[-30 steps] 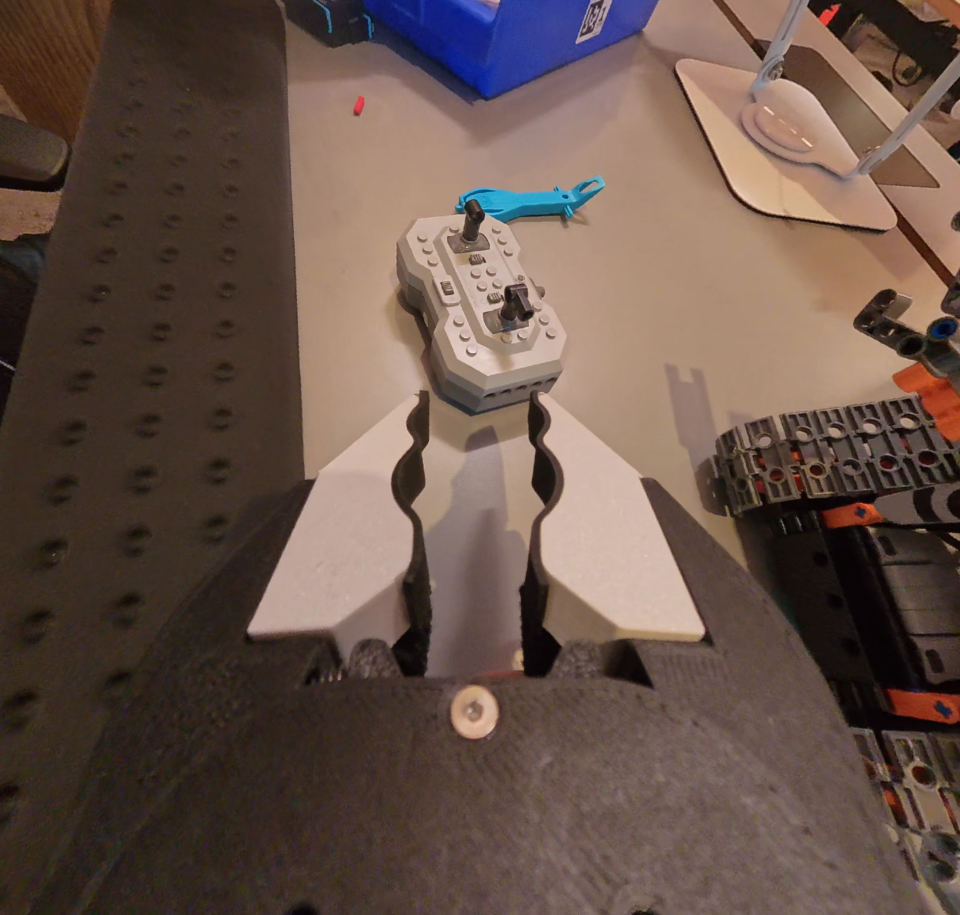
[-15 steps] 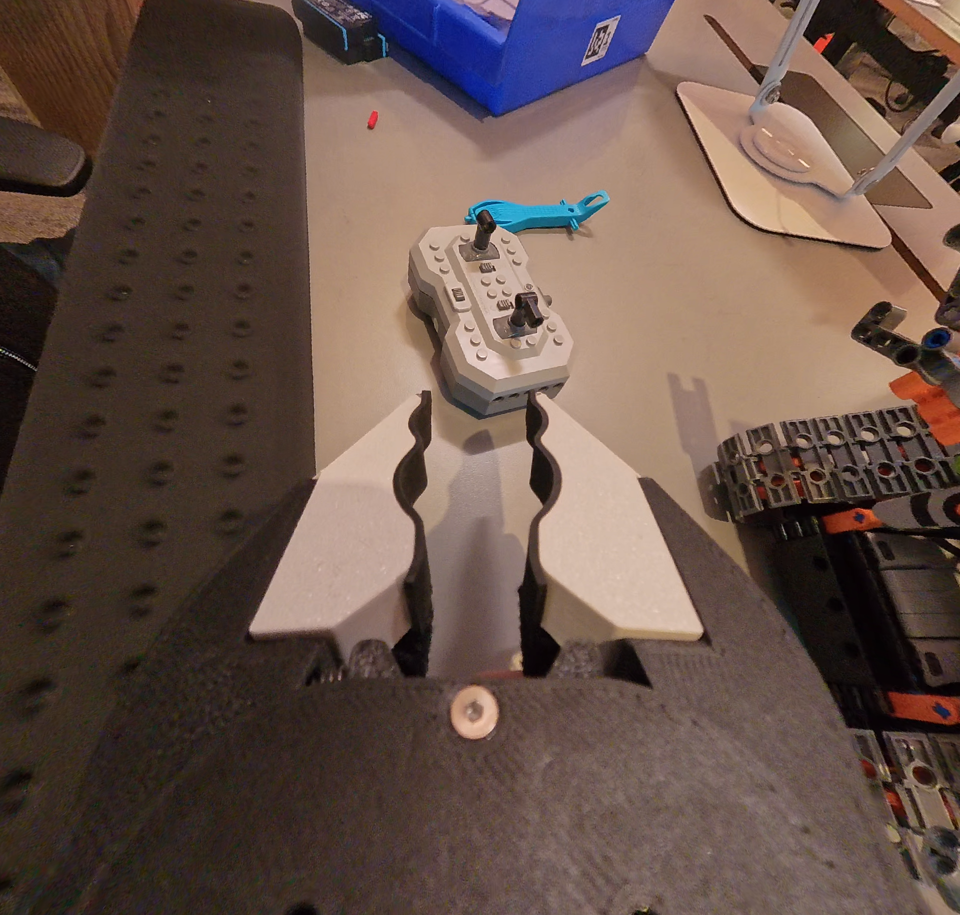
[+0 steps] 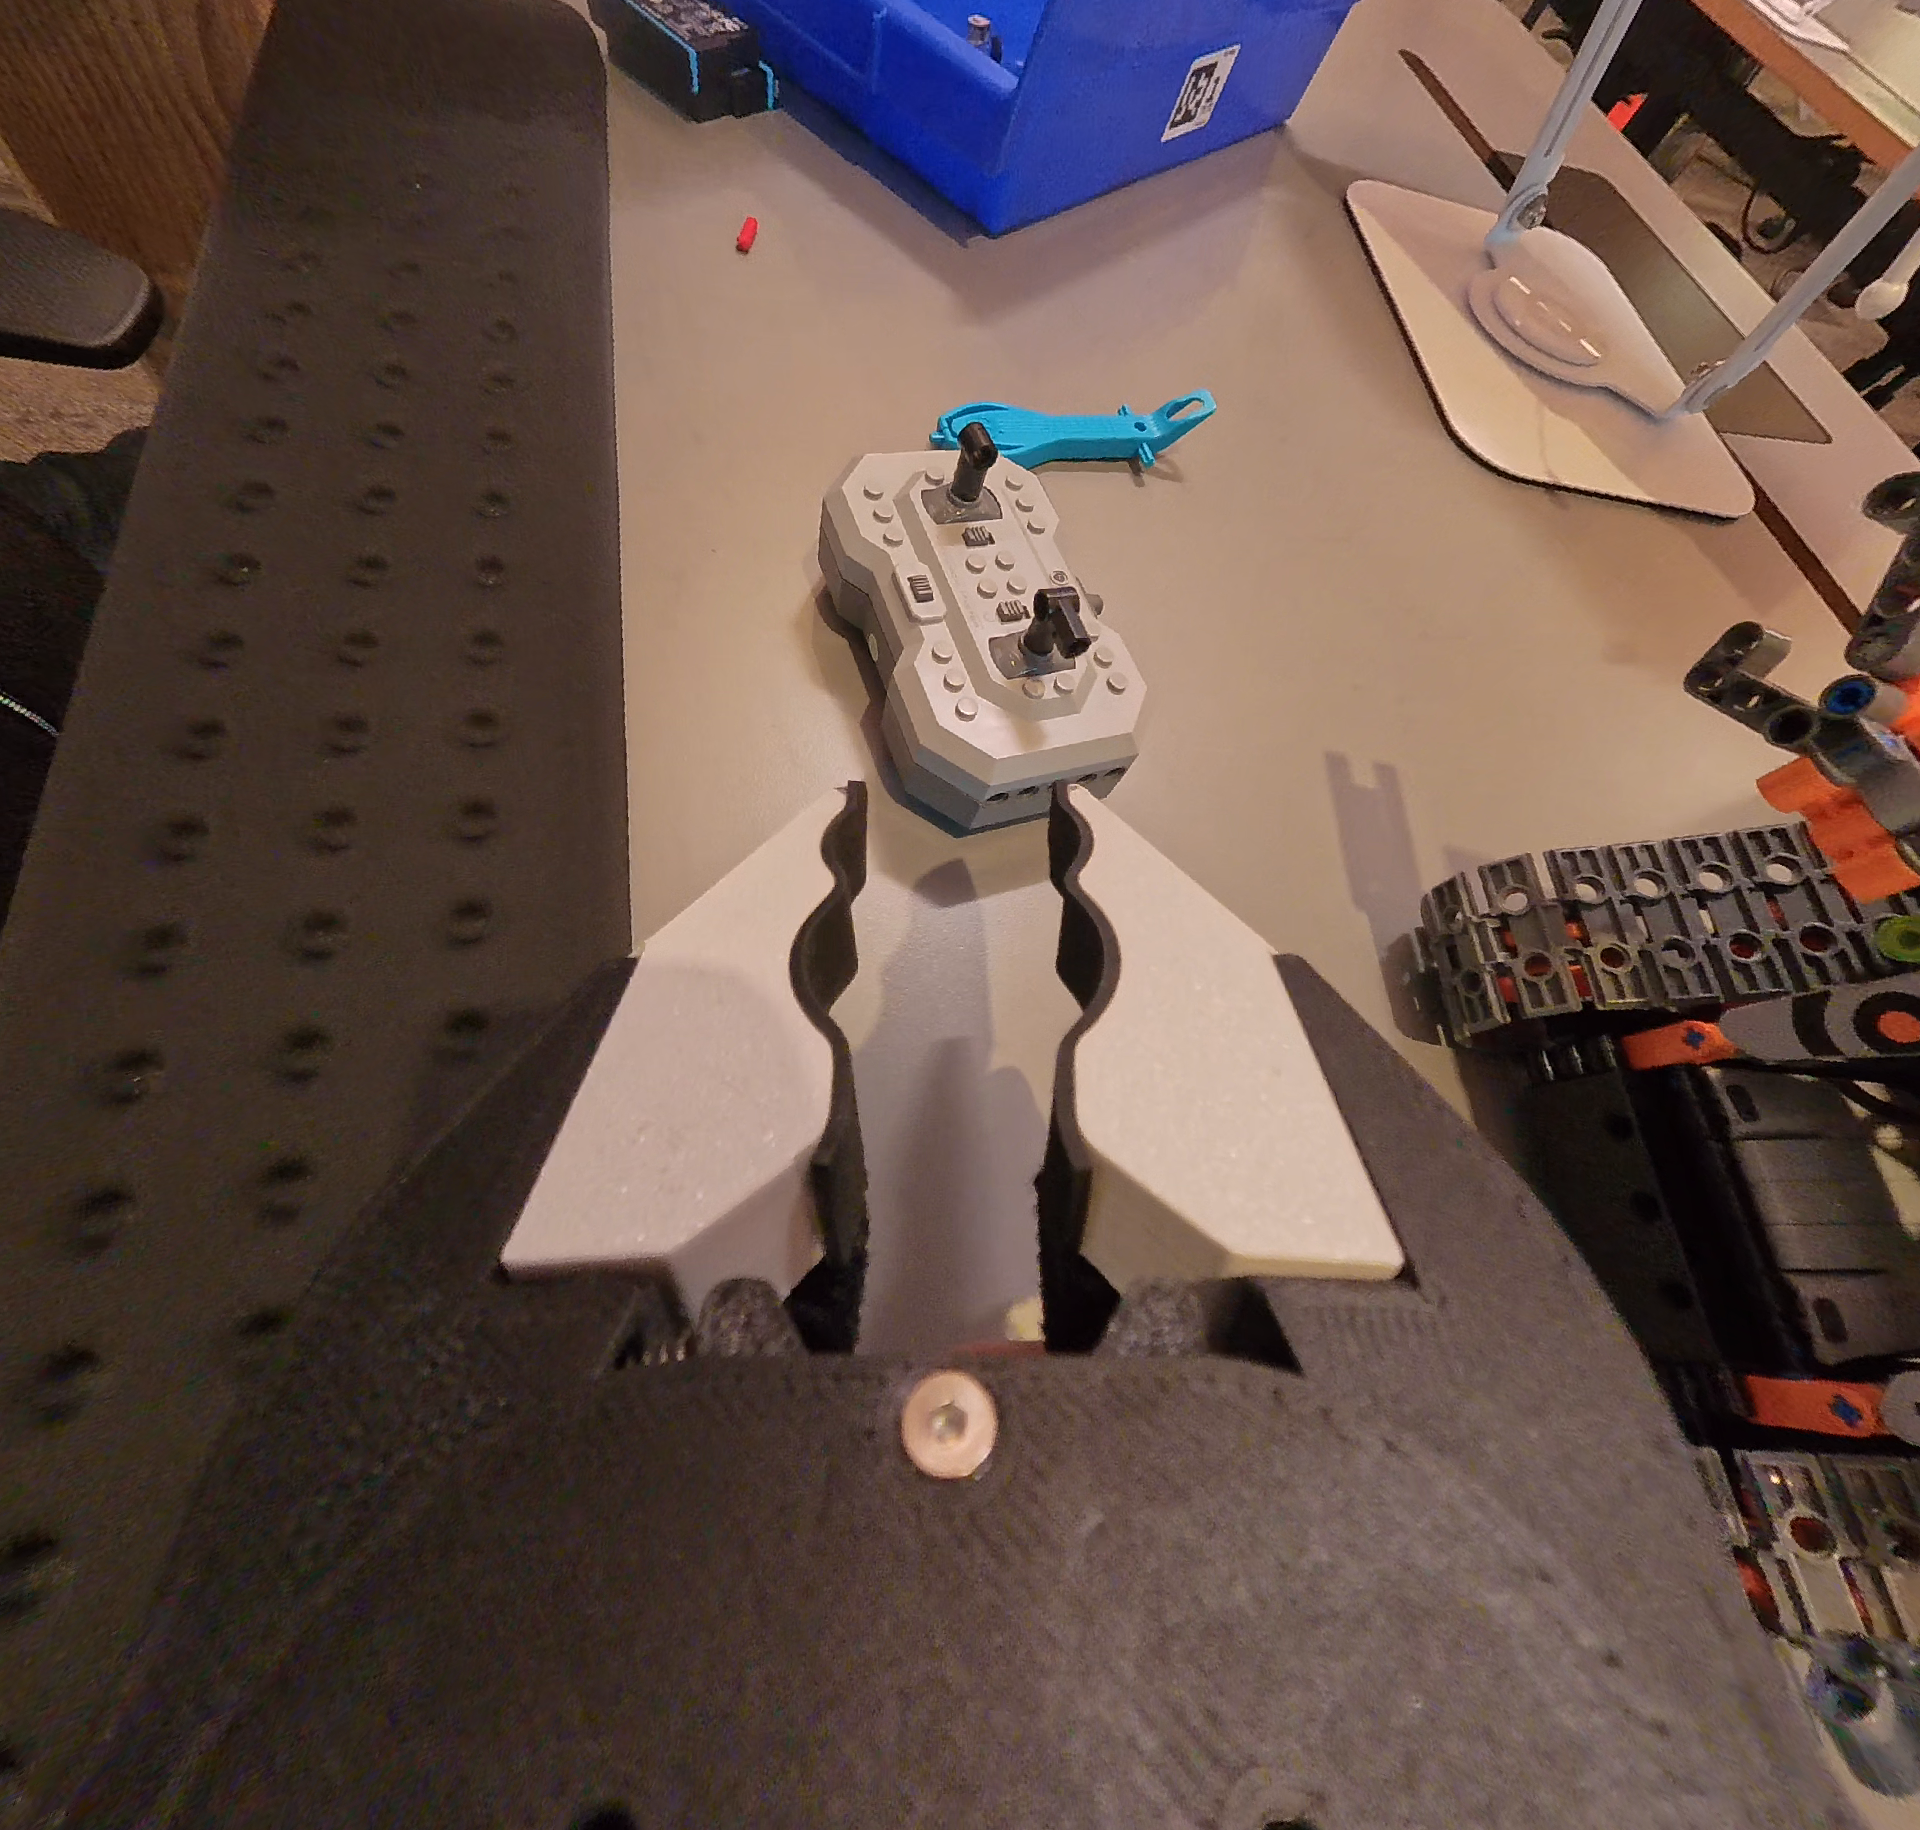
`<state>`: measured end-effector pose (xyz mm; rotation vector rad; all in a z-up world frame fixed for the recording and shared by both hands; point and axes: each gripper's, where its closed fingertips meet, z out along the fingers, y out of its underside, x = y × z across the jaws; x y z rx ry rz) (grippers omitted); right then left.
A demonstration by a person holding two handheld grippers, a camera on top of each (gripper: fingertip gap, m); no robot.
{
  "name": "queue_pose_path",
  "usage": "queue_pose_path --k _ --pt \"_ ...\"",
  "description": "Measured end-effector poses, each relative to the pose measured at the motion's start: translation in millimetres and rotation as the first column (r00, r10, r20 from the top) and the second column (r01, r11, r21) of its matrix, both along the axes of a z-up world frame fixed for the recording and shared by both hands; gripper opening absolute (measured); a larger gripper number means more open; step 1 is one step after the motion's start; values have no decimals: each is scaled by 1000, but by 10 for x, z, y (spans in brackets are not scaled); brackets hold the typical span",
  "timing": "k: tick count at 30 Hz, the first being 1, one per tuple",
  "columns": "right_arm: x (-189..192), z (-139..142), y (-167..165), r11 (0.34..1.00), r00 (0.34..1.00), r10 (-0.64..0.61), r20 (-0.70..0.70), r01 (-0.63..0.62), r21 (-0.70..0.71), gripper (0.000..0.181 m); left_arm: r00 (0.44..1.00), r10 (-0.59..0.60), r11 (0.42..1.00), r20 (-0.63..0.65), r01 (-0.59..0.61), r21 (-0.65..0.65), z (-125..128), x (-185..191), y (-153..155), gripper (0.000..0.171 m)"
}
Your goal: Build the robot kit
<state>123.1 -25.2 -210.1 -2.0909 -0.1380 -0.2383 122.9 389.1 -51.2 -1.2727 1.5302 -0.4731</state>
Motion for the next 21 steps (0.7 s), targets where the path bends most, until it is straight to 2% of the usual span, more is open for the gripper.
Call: queue_pose_path --k 2,5,7,8,10,11,14,16,17,19,21 --pt "0 5 -3 1000 1000 0 2 0 2 33 999 -12 999 -36 13 32 -113 57 -152 0" --pt "-5 3 -3 1000 1000 3 4 -3 -1 33 993 -48 998 -111 53 35 -413 162 -424 0" --pt "-18 -6 0 1000 1000 9 6 -9 -6 33 975 -74 997 -208 75 -2 -729 218 -561 0" --pt "-25 -12 0 1000 1000 12 7 -12 -10 33 955 -108 994 -276 95 -61 -946 242 -652 0" --pt "-39 -18 2 1000 1000 18 9 -18 -14 33 919 -140 987 -368 103 -120 -1263 284 -709 30" --pt "-42 -15 0 1000 1000 18 12 -18 -14 33 910 -161 984 -381 120 -128 -1325 293 -727 34" --pt "-44 8 -14 1000 1000 17 15 -16 -3 32 921 -220 974 -322 187 -132 -1156 226 -835 58" --pt "-46 30 -21 1000 1000 18 18 -18 5 32 920 -255 967 -298 237 -95 -1004 20 -926 50" --pt "-50 40 -21 1000 1000 20 18 -20 9 32 905 -280 960 -321 264 -94 -1008 -137 -982 49" --pt "-71 54 -18 999 999 29 22 -30 11 32 880 -305 951 -364 304 -62 -1075 -439 -1020 38" --pt "-106 57 -7 999 999 45 27 -45 9 33 837 -313 945 -448 320 -63 -1258 -751 -1005 39"
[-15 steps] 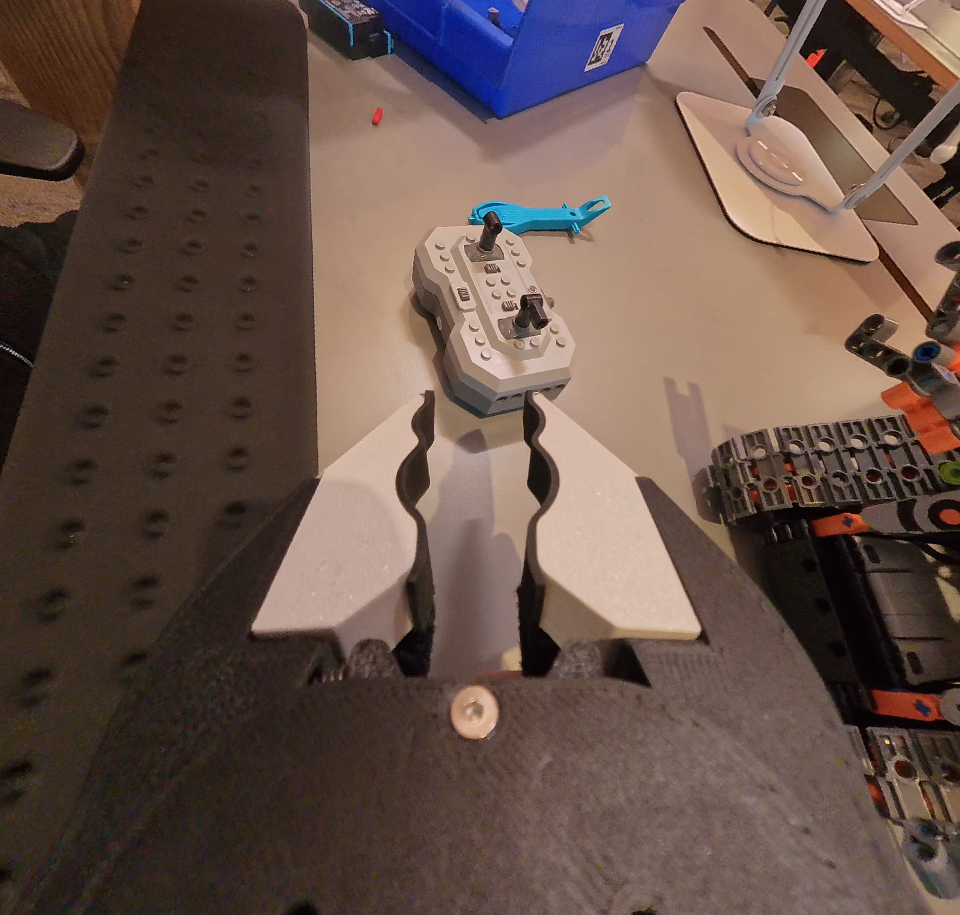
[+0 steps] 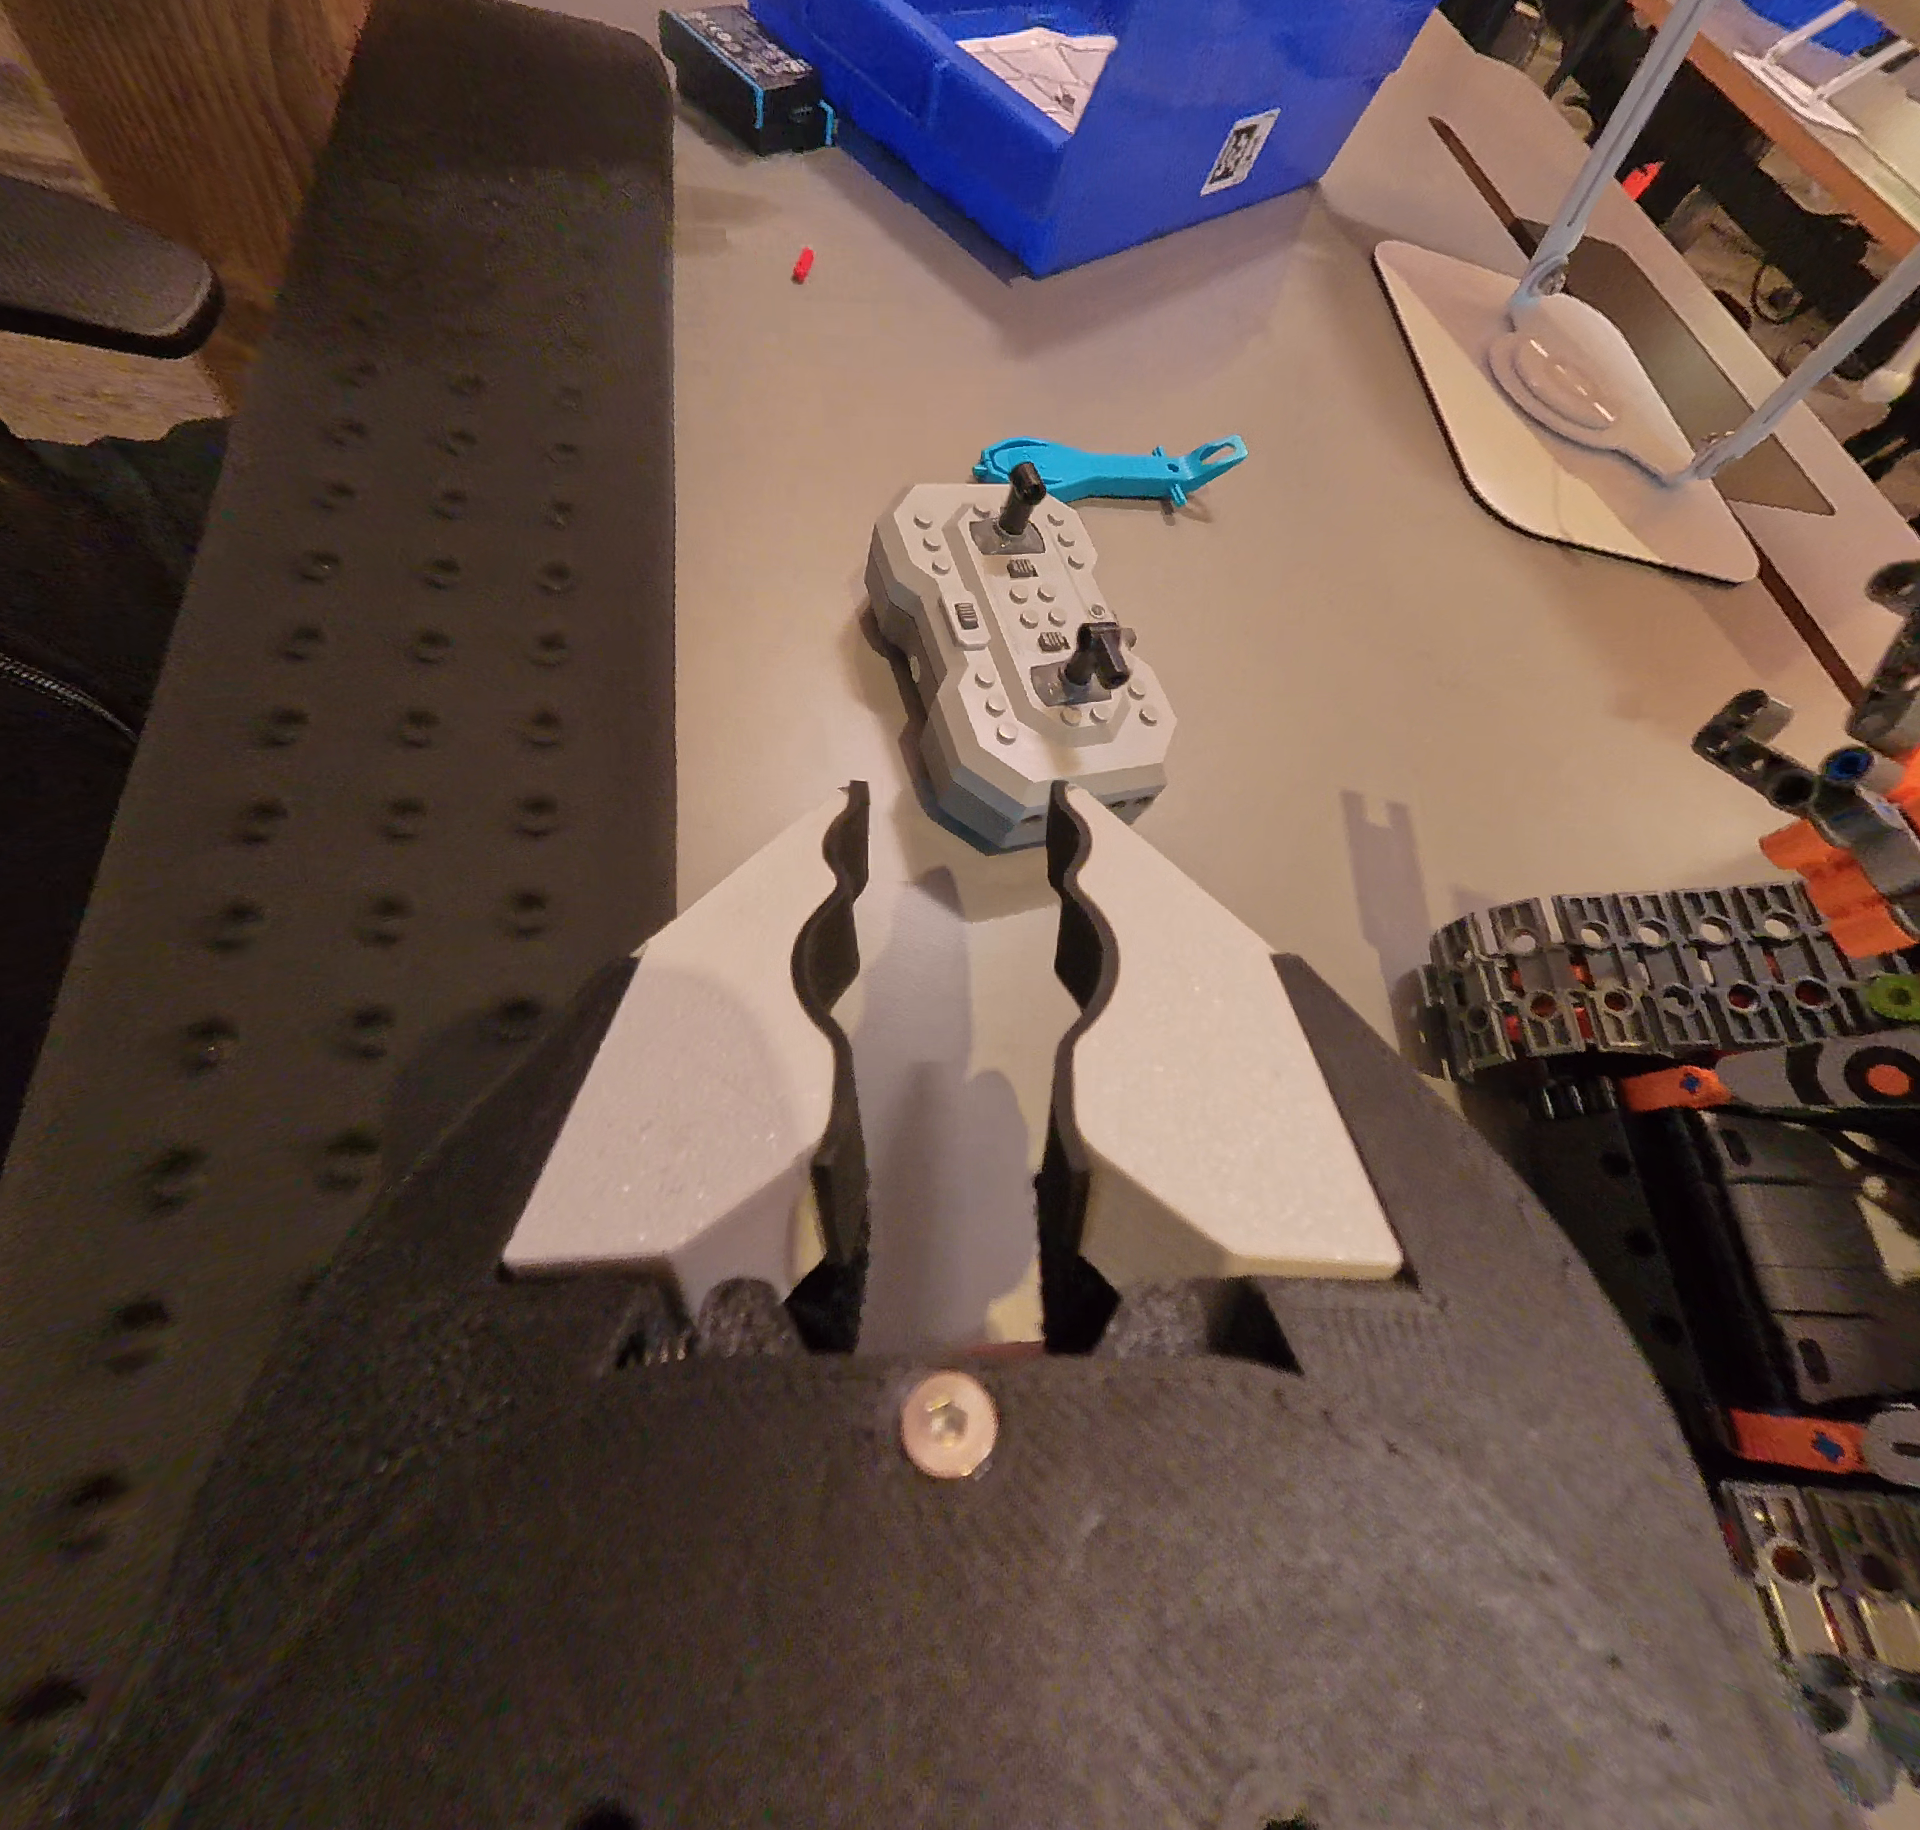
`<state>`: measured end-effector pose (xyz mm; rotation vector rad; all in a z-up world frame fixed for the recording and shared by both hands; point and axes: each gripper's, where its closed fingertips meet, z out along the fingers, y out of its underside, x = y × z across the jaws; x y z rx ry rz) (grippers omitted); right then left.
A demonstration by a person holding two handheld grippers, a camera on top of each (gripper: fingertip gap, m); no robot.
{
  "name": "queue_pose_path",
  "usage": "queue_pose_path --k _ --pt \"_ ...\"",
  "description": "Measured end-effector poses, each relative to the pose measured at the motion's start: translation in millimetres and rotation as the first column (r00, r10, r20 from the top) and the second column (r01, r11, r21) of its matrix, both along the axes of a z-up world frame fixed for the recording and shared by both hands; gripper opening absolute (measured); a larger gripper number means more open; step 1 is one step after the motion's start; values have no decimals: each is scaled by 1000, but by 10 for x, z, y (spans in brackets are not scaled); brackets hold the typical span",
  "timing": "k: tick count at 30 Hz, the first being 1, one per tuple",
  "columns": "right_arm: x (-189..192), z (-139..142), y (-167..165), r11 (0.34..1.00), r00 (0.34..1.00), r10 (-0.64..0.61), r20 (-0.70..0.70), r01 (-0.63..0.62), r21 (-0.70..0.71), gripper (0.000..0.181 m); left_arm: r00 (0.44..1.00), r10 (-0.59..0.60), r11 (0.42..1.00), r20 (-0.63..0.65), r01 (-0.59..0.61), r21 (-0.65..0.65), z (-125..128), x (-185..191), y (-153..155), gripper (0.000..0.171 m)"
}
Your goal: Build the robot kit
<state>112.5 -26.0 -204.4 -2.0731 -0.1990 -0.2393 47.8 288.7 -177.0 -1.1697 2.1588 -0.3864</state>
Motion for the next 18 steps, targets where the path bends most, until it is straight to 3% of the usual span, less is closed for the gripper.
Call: queue_pose_path --k 6,11,18 --pt "-75 -19 20 1000 999 27 18 -26 -15 33 987 -47 999 -153 47 -6 -531 -411 61 41" --pt "-59 -14 6 1000 1000 16 16 -16 -9 33 992 31 999 -124 -26 45 -675 -255 350 44" --pt "-60 -55 13 999 1000 22 12 -22 -26 33 991 15 998 -136 -22 -54 -756 -147 361 43"
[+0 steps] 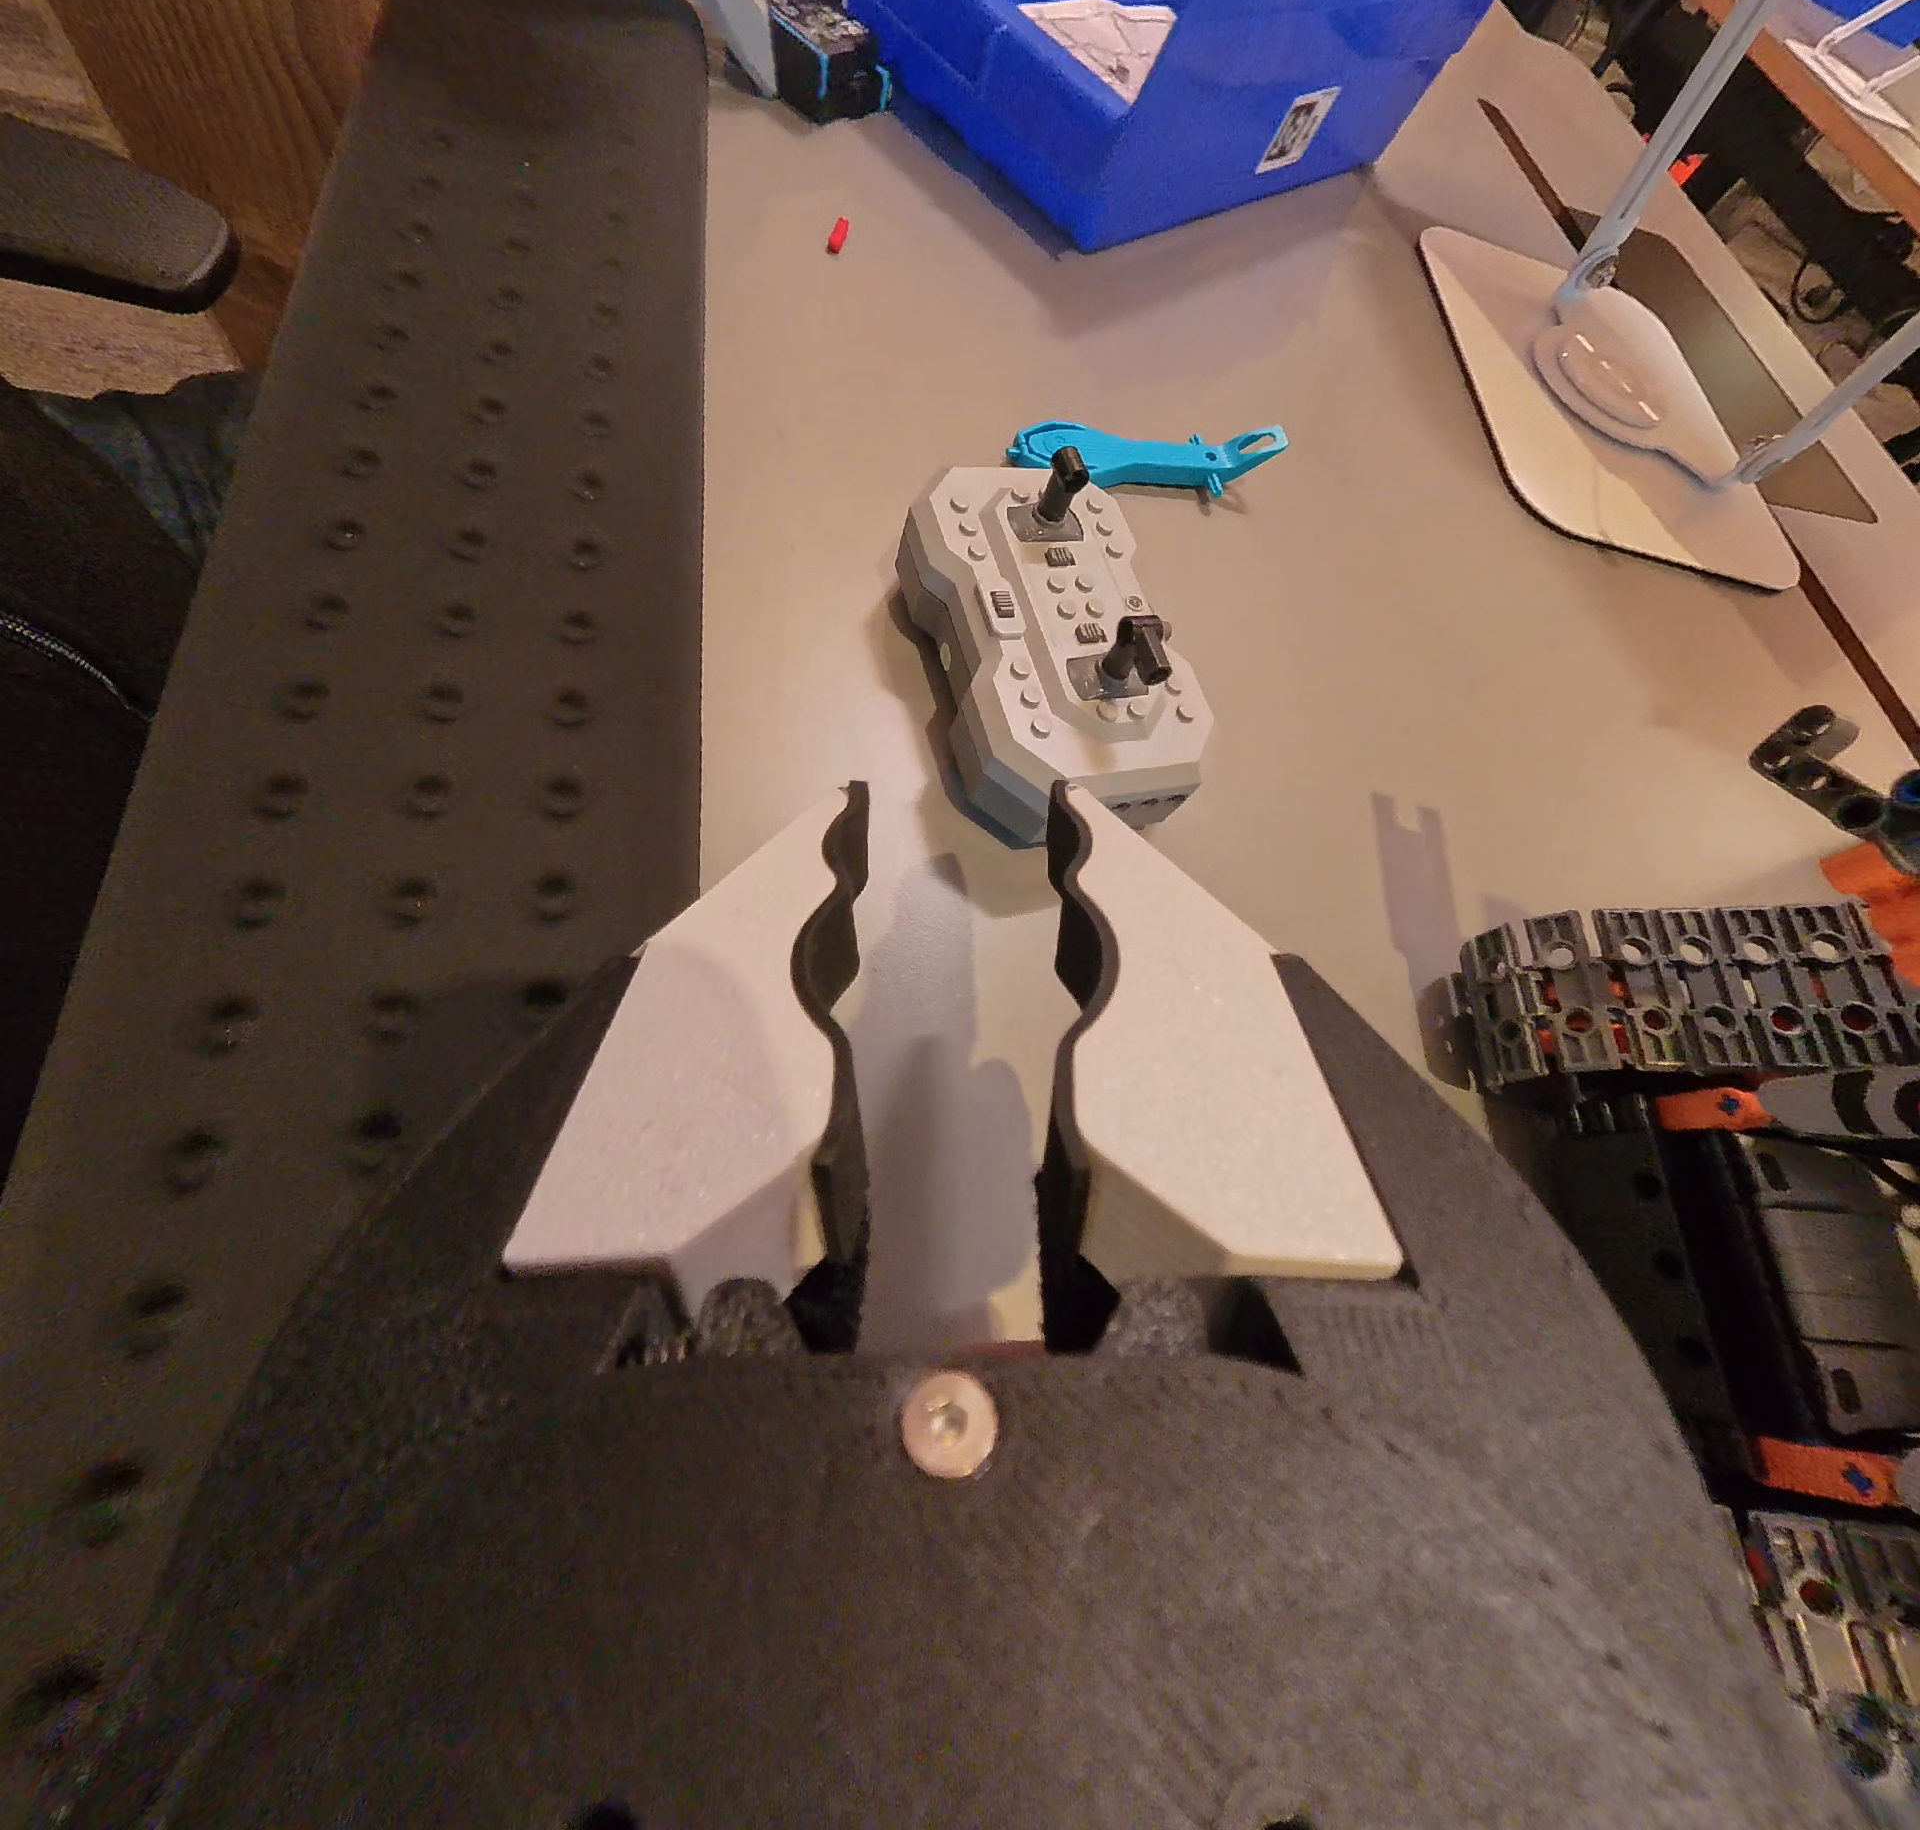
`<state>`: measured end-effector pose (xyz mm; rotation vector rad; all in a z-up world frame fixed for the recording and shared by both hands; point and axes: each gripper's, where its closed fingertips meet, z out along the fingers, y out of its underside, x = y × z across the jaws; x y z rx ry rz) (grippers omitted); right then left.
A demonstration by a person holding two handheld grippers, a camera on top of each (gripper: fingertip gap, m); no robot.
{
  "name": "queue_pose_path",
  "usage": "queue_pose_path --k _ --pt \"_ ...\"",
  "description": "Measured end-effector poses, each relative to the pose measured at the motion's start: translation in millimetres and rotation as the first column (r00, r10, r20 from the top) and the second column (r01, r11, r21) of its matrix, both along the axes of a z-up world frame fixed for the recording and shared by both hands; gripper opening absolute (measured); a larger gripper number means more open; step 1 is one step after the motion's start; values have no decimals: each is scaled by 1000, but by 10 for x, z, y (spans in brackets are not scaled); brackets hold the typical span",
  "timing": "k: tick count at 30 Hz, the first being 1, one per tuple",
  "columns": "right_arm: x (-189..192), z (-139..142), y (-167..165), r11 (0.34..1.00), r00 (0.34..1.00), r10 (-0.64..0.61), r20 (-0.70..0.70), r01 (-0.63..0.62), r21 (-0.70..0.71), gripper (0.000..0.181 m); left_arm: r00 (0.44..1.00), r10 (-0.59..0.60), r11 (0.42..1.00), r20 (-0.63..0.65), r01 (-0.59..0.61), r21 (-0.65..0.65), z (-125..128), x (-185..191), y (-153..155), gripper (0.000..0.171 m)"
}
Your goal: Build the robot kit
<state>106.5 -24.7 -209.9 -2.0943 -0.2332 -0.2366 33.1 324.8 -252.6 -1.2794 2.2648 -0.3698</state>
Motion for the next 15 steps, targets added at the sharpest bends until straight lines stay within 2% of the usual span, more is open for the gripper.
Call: queue_pose_path --k 3,5,7,11,15 --pt "-3 -13 -3 1000 1000 2 1 -2 -6 33 1000 11 1000 0 -11 -18 0 68 26 45" --pt "6 -8 -10 1000 1000 -2 -2 2 -3 33 1000 15 998 -11 -15 -53 -1 67 -8 59" --pt "10 -5 -13 1000 1000 -3 -5 3 -1 33 999 34 994 -31 -37 -102 -18 64 -19 63" --pt "-12 -20 -8 1000 1000 8 -3 -8 -9 33 994 79 961 -71 -95 -259 -71 75 -37 58" --pt "-23 -18 -9 1000 1000 12 3 -12 -11 33 995 100 946 3 -94 -311 -65 127 -21 46"
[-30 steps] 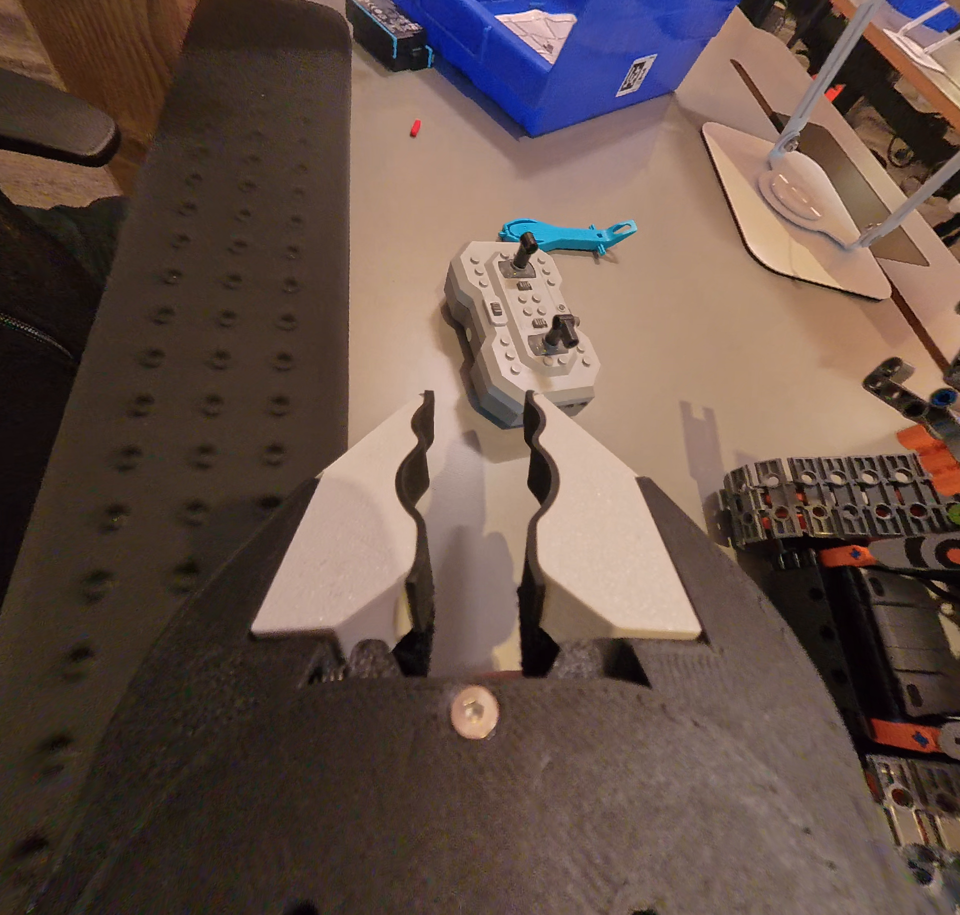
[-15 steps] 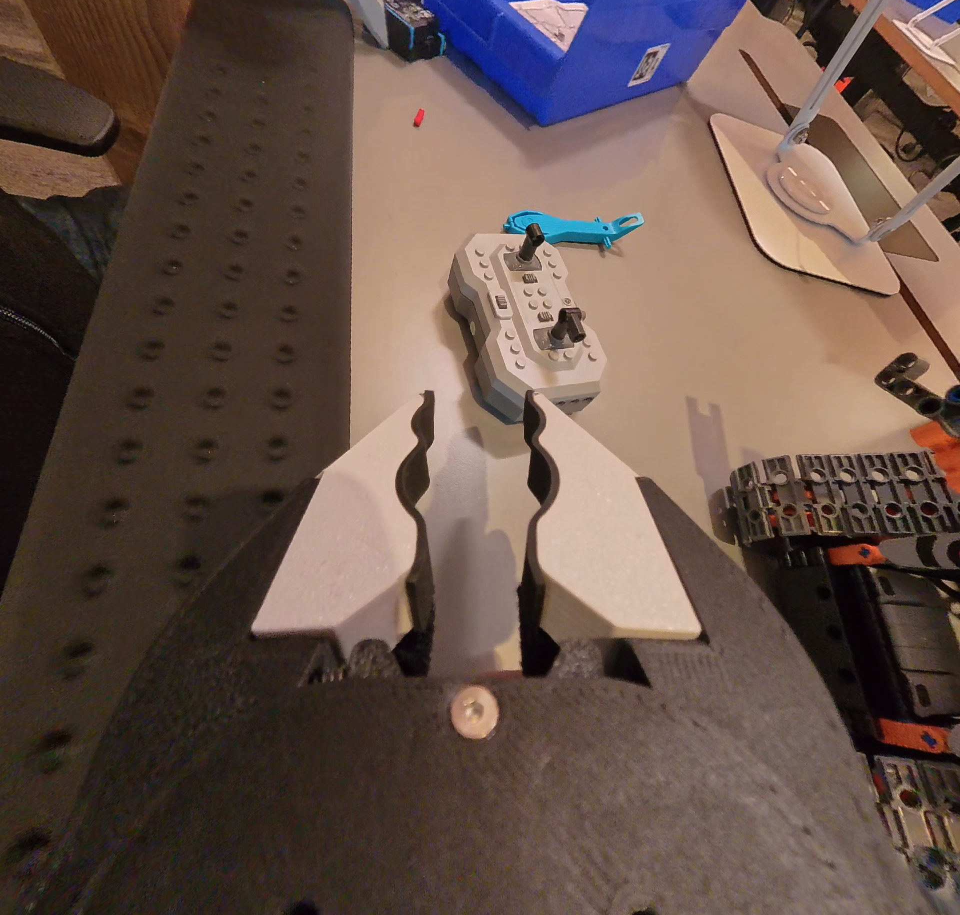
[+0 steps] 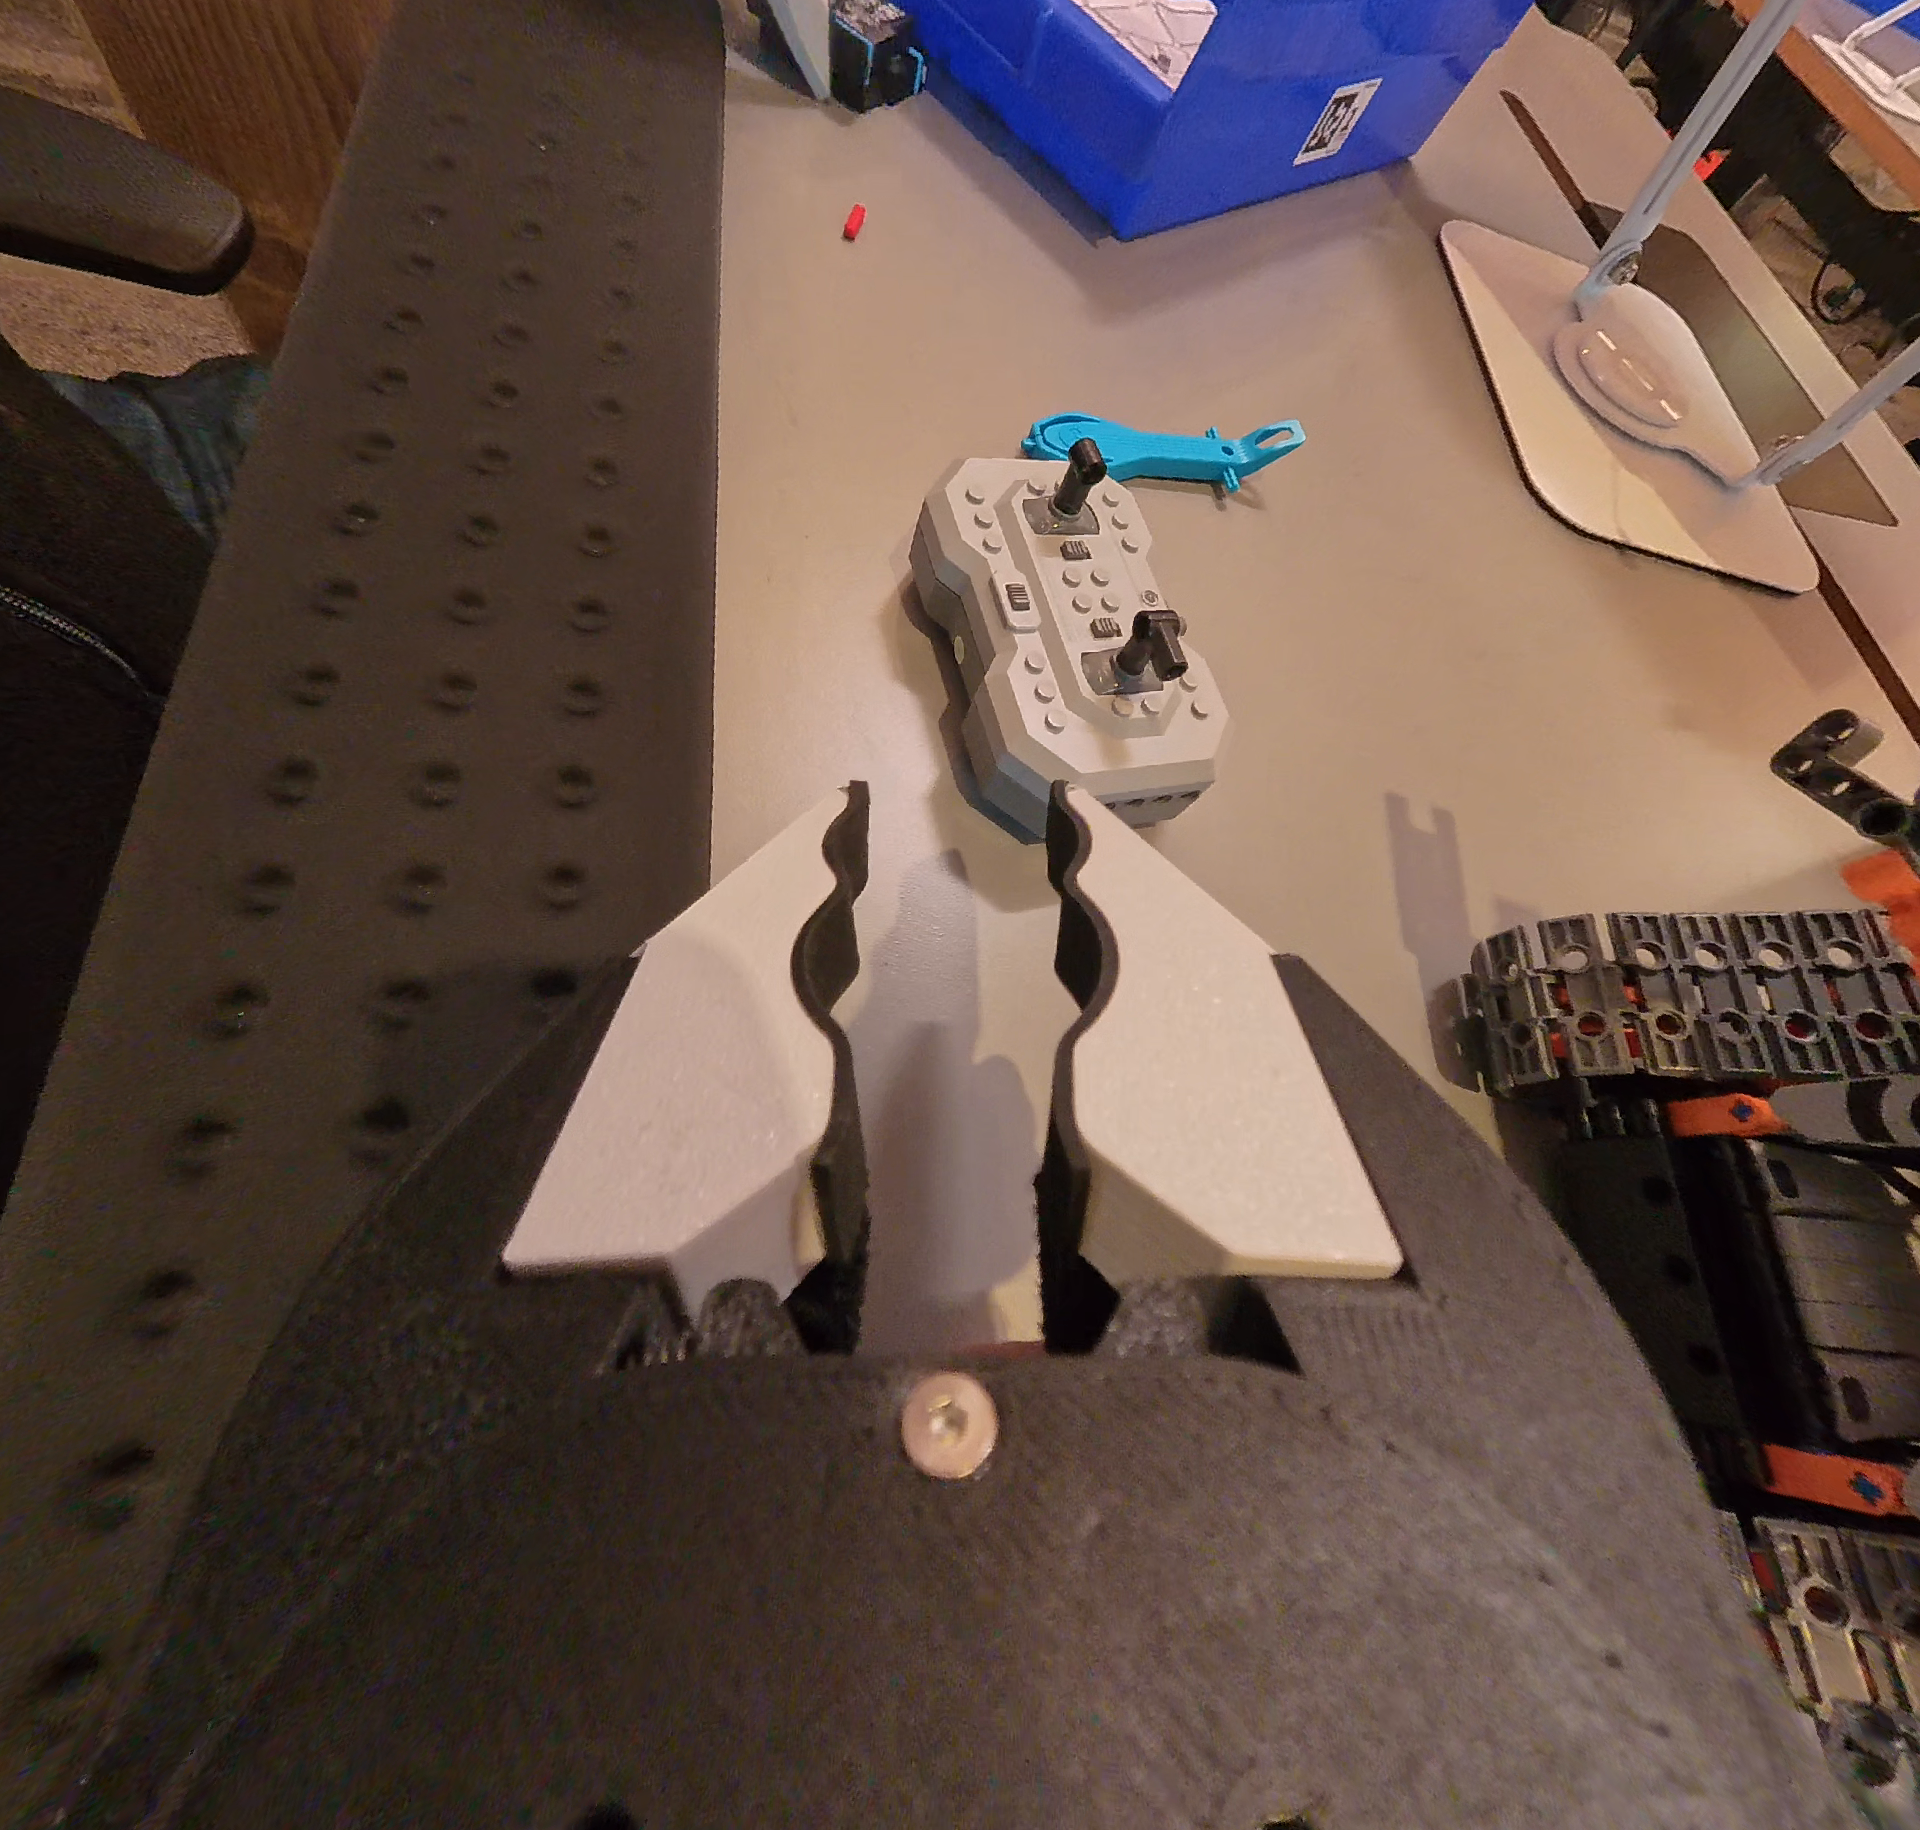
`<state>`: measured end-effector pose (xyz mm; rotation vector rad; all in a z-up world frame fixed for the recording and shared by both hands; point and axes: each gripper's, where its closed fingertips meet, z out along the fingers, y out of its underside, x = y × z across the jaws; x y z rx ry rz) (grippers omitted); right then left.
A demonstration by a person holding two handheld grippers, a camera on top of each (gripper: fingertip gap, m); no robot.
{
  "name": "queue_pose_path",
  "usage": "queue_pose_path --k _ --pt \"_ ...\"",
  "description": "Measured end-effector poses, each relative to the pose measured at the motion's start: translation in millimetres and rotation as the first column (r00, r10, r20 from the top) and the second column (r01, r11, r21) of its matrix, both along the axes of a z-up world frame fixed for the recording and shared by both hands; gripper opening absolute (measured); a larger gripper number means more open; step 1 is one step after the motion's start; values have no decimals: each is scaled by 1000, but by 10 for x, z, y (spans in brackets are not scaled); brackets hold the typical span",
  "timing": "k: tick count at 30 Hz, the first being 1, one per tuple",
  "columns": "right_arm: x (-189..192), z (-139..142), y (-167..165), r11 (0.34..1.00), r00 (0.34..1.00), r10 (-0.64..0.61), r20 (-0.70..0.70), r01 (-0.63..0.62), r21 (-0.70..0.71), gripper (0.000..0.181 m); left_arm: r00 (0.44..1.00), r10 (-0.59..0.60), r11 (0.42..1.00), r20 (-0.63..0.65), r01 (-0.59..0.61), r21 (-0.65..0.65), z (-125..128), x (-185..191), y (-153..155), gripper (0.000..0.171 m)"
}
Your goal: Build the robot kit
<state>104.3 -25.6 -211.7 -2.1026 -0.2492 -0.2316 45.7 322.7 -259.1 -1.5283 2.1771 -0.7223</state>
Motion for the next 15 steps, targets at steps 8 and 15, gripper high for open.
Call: queue_pose_path --k 8,15 --pt "-17 10 -6 1000 1000 8 -6 -8 8 32 994 35 999 105 -34 -9 150 -24 -24 45" --pt "-34 -20 -11 1000 999 18 -34 -17 9 31 990 14 1000 140 -11 -24 851 -141 92 44"
